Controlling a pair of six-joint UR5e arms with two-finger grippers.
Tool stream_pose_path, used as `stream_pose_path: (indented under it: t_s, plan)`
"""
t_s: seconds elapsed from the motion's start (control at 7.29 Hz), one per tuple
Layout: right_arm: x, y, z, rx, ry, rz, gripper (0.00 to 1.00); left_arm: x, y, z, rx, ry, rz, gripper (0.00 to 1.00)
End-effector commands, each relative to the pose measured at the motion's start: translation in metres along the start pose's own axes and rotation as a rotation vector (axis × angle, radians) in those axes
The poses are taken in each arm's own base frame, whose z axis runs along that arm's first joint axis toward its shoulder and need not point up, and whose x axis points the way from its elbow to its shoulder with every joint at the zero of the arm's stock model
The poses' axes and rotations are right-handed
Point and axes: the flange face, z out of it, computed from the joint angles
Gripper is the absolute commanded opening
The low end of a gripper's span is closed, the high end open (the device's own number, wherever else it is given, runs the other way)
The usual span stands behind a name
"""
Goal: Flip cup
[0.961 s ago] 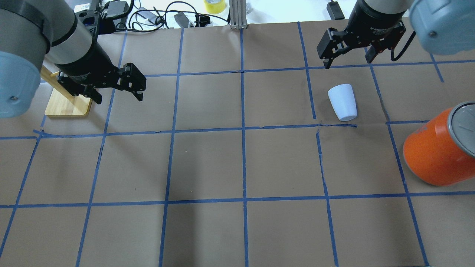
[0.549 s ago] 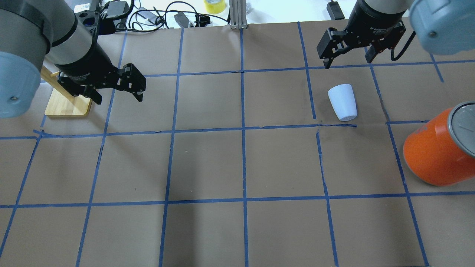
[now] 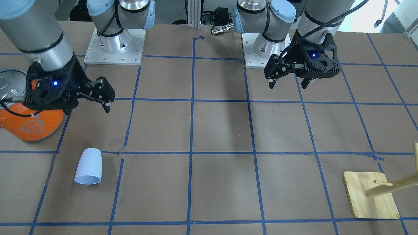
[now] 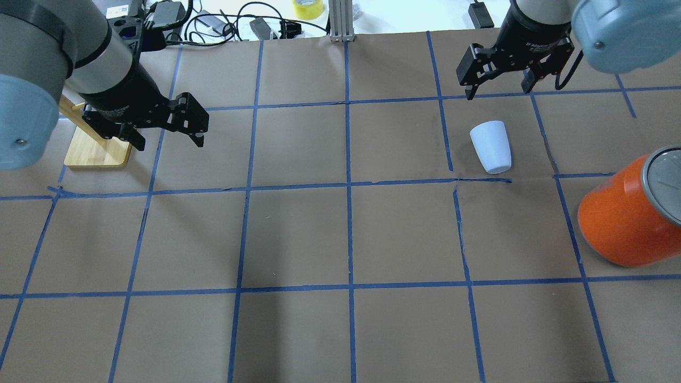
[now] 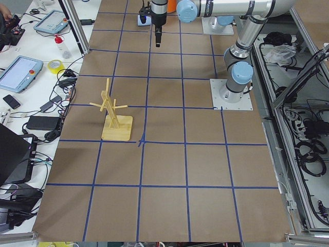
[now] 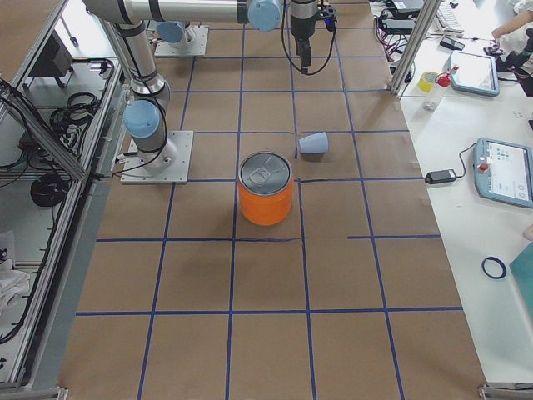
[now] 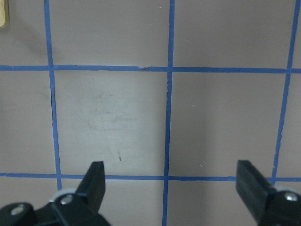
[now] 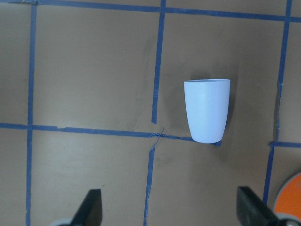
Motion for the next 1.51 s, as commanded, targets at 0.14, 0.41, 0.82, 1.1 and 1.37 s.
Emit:
stream_pose_path:
  t_s: [0.14,0.41,0.82,1.1,1.37]
  plan:
    - [0.063,-0.071,0.117,0.009,0.017,0.080,1.00,-0.001,0.000,0.000,0.001,-0.008,-0.001,1.00]
    - [0.064,-0.068,0.166,-0.026,0.007,0.079,1.00,-0.001,0.000,0.000,0.001,-0.008,-0.001,1.00]
    - [0.070,-0.060,0.196,0.005,0.063,0.070,1.00,-0.001,-0.001,0.001,0.000,-0.008,-0.001,1.00]
    - [0.071,-0.061,0.219,-0.002,0.059,0.070,1.00,-0.001,0.000,0.000,0.001,-0.008,0.000,1.00]
    - [0.069,-0.050,0.237,0.009,0.065,0.029,1.00,-0.002,0.000,0.000,0.001,-0.008,-0.001,1.00]
